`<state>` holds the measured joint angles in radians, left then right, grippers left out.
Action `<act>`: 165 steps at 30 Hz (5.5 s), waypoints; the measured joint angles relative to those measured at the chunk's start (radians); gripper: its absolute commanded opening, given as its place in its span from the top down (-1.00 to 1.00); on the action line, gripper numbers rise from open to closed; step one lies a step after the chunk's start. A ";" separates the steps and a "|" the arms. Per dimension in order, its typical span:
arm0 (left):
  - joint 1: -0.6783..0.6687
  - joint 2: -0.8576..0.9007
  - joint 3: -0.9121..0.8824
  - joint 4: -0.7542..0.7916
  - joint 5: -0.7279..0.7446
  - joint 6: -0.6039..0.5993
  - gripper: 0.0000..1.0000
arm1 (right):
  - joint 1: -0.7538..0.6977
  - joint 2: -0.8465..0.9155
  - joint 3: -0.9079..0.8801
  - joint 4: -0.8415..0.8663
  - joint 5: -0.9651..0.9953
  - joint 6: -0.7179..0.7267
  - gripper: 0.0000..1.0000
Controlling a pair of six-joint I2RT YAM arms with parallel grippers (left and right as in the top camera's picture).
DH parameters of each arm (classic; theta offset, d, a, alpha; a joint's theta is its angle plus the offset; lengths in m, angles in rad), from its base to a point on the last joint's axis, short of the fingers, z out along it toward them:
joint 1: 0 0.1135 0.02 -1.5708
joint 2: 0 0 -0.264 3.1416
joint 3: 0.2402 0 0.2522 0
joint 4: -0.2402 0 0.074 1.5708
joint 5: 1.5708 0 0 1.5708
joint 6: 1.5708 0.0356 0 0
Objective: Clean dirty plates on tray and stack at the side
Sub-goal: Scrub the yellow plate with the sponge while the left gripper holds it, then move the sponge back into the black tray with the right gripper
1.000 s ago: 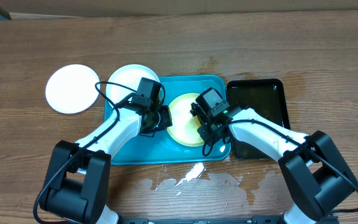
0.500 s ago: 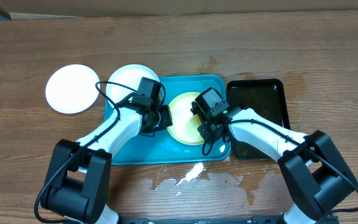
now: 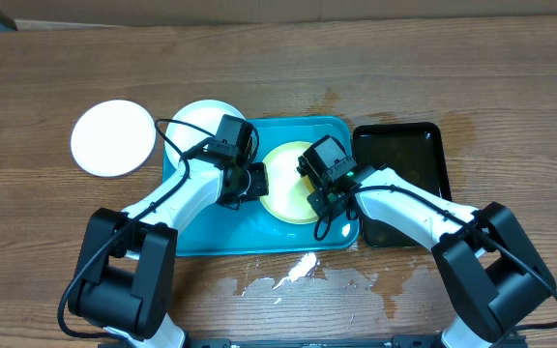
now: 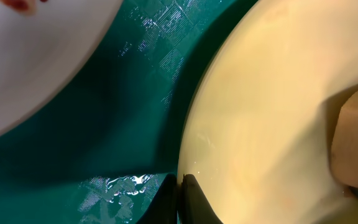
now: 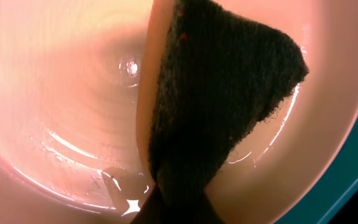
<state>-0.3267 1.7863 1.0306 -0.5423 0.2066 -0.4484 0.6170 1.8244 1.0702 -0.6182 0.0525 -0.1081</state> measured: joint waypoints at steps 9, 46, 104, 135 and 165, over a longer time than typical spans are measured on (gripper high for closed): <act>0.001 0.000 0.003 -0.014 0.000 0.015 0.92 | -0.015 0.000 -0.032 0.106 0.008 0.000 0.93; 0.001 0.000 0.003 -0.015 0.000 0.034 0.92 | -0.055 0.058 -0.071 0.428 0.010 -0.064 0.92; 0.002 0.001 0.004 -0.017 0.003 0.039 0.92 | -0.055 0.035 -0.025 0.325 -0.020 -0.076 0.93; 0.002 0.001 0.004 -0.018 0.003 0.041 0.91 | -0.375 -0.288 -0.148 -0.148 -0.031 0.327 -0.15; 0.002 0.001 0.004 -0.018 0.003 0.041 0.88 | -0.375 -0.127 -0.166 0.131 0.096 0.408 0.46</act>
<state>-0.3252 1.7874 1.0348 -0.5606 0.2096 -0.4072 0.2420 1.6978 0.9043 -0.4873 0.1486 0.2996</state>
